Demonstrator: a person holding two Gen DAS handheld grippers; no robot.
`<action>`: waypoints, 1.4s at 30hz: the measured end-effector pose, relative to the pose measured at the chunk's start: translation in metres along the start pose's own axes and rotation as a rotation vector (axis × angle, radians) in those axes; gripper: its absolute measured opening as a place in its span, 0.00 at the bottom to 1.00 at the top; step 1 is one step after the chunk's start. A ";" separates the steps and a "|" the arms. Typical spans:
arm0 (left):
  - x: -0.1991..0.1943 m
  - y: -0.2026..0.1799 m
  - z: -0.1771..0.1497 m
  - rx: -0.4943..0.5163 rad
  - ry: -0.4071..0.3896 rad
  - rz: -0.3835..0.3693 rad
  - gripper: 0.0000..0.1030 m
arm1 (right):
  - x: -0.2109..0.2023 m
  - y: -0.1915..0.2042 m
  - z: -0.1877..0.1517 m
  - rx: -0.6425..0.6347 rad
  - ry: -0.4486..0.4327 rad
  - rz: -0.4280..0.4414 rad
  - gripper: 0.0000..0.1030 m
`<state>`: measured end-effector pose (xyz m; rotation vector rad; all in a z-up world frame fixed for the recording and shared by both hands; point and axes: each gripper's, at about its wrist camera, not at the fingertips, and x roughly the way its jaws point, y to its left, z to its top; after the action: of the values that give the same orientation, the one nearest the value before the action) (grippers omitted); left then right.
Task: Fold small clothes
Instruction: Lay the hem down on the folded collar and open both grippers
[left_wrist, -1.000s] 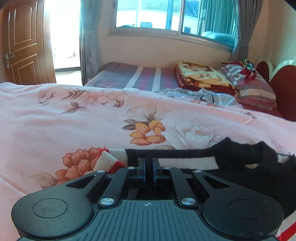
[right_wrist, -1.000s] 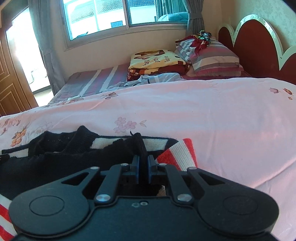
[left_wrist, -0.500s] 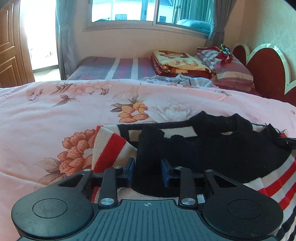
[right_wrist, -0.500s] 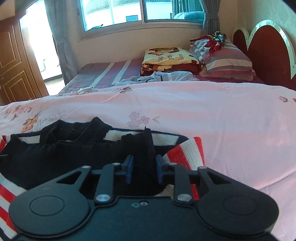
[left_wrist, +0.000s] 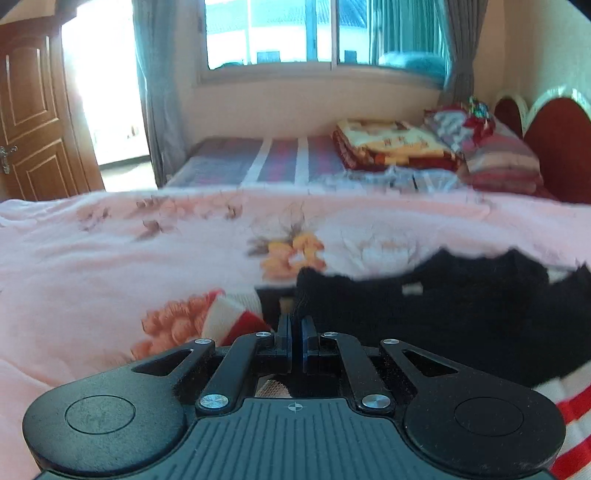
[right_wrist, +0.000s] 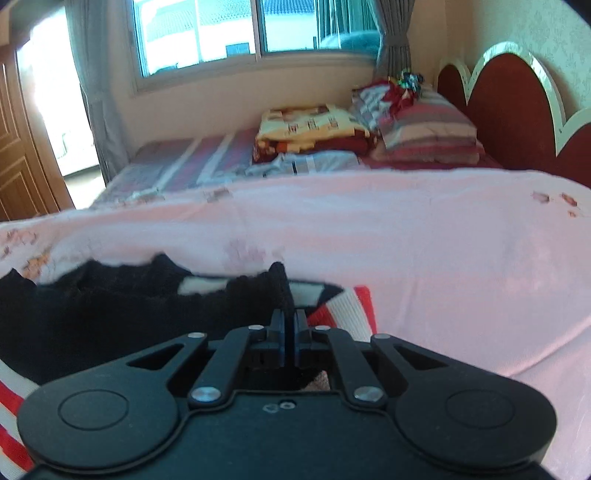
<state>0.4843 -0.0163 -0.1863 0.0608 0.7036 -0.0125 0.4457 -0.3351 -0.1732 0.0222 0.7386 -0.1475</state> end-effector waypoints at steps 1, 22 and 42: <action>-0.004 -0.005 -0.006 0.037 -0.034 0.012 0.05 | -0.002 0.002 0.000 -0.009 0.004 -0.003 0.06; -0.010 -0.026 -0.009 -0.012 0.007 -0.065 0.45 | -0.006 0.004 -0.009 -0.057 -0.021 0.006 0.05; -0.065 -0.034 -0.049 0.004 0.038 -0.081 0.68 | -0.064 0.088 -0.053 -0.182 0.023 0.152 0.17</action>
<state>0.4024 -0.0474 -0.1834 0.0365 0.7432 -0.0907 0.3764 -0.2362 -0.1722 -0.0930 0.7680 0.0653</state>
